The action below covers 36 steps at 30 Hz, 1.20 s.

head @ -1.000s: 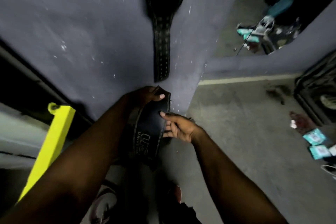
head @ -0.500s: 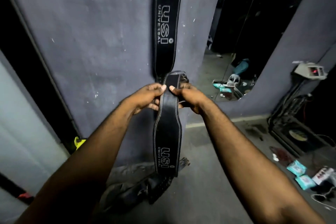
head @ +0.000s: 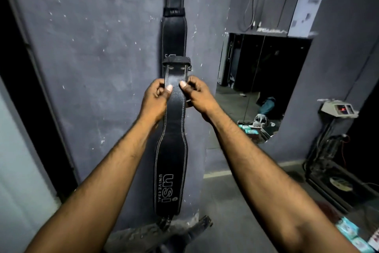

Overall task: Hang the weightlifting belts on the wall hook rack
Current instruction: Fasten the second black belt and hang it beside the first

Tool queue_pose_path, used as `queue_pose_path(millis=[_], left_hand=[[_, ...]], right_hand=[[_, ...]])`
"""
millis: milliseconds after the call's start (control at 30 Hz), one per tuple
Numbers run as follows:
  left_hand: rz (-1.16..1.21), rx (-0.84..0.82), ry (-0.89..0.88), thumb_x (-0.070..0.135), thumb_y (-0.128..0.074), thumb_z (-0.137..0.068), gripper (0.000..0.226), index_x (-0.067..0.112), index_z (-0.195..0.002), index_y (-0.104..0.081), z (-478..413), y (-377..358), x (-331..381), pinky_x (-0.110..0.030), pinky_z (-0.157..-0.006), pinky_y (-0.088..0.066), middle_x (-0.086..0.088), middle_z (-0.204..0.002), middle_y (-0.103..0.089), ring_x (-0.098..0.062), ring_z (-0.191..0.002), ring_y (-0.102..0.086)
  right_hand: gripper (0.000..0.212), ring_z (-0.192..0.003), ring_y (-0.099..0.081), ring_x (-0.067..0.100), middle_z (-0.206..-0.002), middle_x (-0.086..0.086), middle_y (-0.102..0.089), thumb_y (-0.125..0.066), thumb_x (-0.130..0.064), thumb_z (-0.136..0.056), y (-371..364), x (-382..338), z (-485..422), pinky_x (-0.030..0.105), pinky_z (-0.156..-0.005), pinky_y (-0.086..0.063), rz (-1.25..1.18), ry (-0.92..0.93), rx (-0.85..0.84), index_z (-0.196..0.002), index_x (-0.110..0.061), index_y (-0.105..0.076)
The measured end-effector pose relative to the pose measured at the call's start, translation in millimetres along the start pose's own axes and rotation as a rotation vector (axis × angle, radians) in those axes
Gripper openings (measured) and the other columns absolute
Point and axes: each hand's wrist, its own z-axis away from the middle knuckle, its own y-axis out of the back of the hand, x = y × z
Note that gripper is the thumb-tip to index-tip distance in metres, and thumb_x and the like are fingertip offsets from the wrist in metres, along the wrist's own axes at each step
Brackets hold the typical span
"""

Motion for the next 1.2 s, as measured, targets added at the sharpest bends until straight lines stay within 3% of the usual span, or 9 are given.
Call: queue_pose_path(millis=[200, 300, 433, 533, 633, 733, 933, 1100, 1200], left_hand=[[0.030, 0.030, -0.031, 0.006, -0.056, -0.095, 0.013, 0.017, -0.098, -0.061, -13.4, -11.6, 4.2, -0.034, -0.072, -0.040, -0.014, -0.087, -0.053, -0.023, -0.082, -0.045], [0.079, 0.057, -0.018, 0.013, -0.055, -0.098, 0.011, 0.010, -0.105, -0.062, -13.7, -16.3, -0.6, -0.040, -0.081, -0.041, -0.014, -0.093, -0.058, -0.023, -0.087, -0.048], [0.213, 0.110, -0.017, 0.009, -0.051, -0.101, 0.014, 0.016, -0.103, -0.064, -16.7, -28.3, 7.9, -0.041, -0.093, -0.049, -0.011, -0.103, -0.068, -0.022, -0.096, -0.060], [0.287, 0.162, -0.035, 0.011, -0.054, -0.100, 0.008, 0.012, -0.102, -0.062, -22.4, -34.0, 8.7, -0.037, -0.085, -0.050, -0.010, -0.093, -0.066, -0.021, -0.088, -0.058], [0.227, 0.152, -0.102, 0.029, -0.062, -0.094, 0.020, 0.009, -0.095, -0.059, -31.0, -35.9, 10.2, -0.041, -0.075, -0.040, -0.013, -0.085, -0.054, -0.023, -0.083, -0.046], [0.129, 0.166, -0.146, 0.026, -0.060, -0.098, 0.023, 0.017, -0.079, -0.051, -33.9, -37.2, 16.2, -0.030, -0.064, -0.039, 0.010, -0.068, -0.052, -0.007, -0.069, -0.044], [0.183, 0.368, -0.187, 0.019, -0.060, -0.098, 0.027, 0.020, -0.074, -0.047, -43.9, -37.7, 32.4, -0.023, -0.057, -0.032, 0.006, -0.067, -0.044, -0.002, -0.061, -0.036], [0.152, 0.418, -0.241, 0.023, -0.059, -0.096, 0.024, 0.023, -0.075, -0.046, -43.4, -37.3, 40.1, -0.027, -0.057, -0.029, 0.005, -0.069, -0.043, -0.004, -0.062, -0.034], [0.159, 0.427, -0.261, 0.018, -0.058, -0.097, 0.025, 0.023, -0.075, -0.046, -42.3, -38.3, 46.4, -0.023, -0.057, -0.030, 0.009, -0.069, -0.042, 0.001, -0.061, -0.035]], right_hand=[[0.020, -0.082, -0.057, 0.017, -0.086, -0.002, -0.063, -0.062, -0.040, -0.094, 5.7, -18.4, -19.4, 0.041, -0.075, -0.051, -0.088, 0.042, 0.113, -0.103, -0.022, -0.062], [0.010, -0.068, -0.045, 0.009, -0.071, -0.006, -0.050, -0.067, -0.023, -0.093, 11.8, -24.3, -29.4, 0.031, -0.066, -0.042, -0.127, 0.065, 0.162, -0.096, -0.018, -0.060], [0.012, -0.074, -0.050, 0.006, -0.076, -0.007, -0.053, -0.066, -0.012, -0.093, 16.1, -28.8, -25.3, 0.020, -0.065, -0.045, -0.150, 0.117, 0.095, -0.091, -0.023, -0.061], [0.016, -0.073, -0.052, 0.007, -0.075, -0.007, -0.058, -0.063, -0.025, -0.096, 10.1, -19.8, -18.5, 0.030, -0.066, -0.047, -0.022, 0.183, 0.133, -0.080, -0.021, -0.059], [0.038, -0.058, -0.036, 0.003, -0.062, -0.009, -0.039, -0.060, -0.031, -0.097, 3.9, -11.5, -12.1, 0.022, -0.057, -0.033, 0.220, 0.255, 0.267, -0.067, -0.024, -0.038], [0.040, -0.055, -0.035, 0.004, -0.059, -0.008, -0.038, -0.060, -0.033, -0.096, 8.0, -23.1, -13.1, 0.021, -0.054, -0.031, 0.355, 0.255, 0.281, -0.066, -0.021, -0.037], [0.026, -0.063, -0.040, 0.003, -0.069, -0.010, -0.043, -0.054, -0.029, -0.100, 3.8, -11.9, 4.0, 0.024, -0.062, -0.036, 0.314, 0.226, 0.073, -0.080, -0.018, -0.043], [0.020, -0.062, -0.041, 0.009, -0.068, -0.004, -0.044, -0.051, -0.019, -0.102, -7.4, 2.2, 18.3, 0.027, -0.066, -0.037, 0.348, 0.312, 0.217, -0.084, -0.009, -0.046], [0.023, -0.083, -0.055, 0.011, -0.087, 0.001, -0.060, -0.050, -0.031, -0.103, -2.2, 3.8, 21.6, 0.030, -0.081, -0.046, 0.288, 0.260, 0.128, -0.101, -0.009, -0.055]])
